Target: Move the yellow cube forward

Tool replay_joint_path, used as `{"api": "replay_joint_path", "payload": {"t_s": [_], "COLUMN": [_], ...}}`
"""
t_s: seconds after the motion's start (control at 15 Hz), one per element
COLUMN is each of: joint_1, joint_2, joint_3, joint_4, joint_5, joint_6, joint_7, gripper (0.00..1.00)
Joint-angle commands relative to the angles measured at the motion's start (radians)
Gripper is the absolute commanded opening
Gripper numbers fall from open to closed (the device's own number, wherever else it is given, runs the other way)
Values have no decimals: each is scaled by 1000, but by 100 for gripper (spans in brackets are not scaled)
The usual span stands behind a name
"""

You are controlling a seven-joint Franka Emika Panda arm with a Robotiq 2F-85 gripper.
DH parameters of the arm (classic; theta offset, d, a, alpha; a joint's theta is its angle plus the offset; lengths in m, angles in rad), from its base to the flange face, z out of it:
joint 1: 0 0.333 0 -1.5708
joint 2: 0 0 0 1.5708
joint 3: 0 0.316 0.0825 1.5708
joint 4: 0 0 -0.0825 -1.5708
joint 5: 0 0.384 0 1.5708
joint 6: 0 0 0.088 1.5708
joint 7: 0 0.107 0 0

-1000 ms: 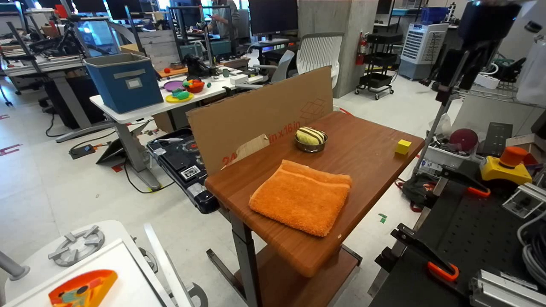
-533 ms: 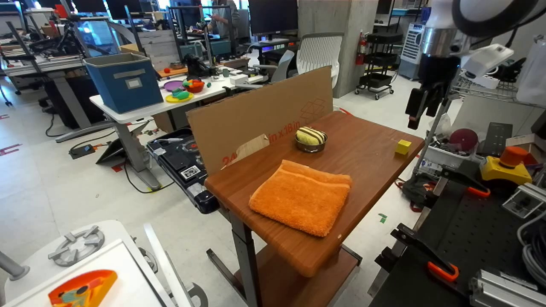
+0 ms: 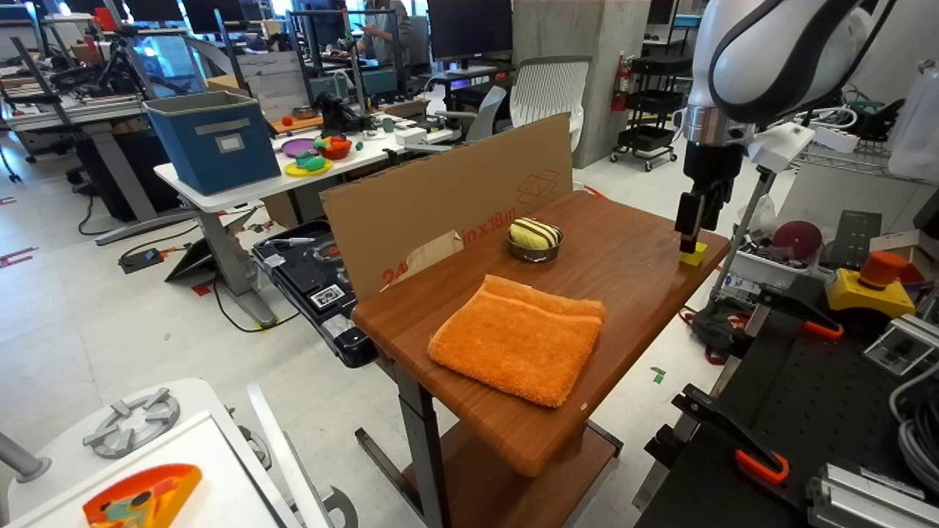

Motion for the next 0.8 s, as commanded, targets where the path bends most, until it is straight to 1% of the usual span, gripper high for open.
{"api": "replay_joint_path", "payload": {"t_s": [0.0,0.07,0.13,0.2,0.27,0.33,0.4,0.73], "joint_1": [-34,-34,-33,-30,-29,-29,-28,-15], "joint_2": [88,102,113,121,123,123,112,83], "joint_3": [26,26,25,23,23,25,23,12], "joint_4": [82,92,99,104,105,106,102,90], "joint_5": [18,13,10,7,6,5,4,-7], "joint_6": [-32,-37,-42,-47,-50,-54,-60,-78], "joint_7": [-72,-72,-70,-64,-62,-63,-63,-46], "gripper": [100,100,77,72,66,56,50,13]}}
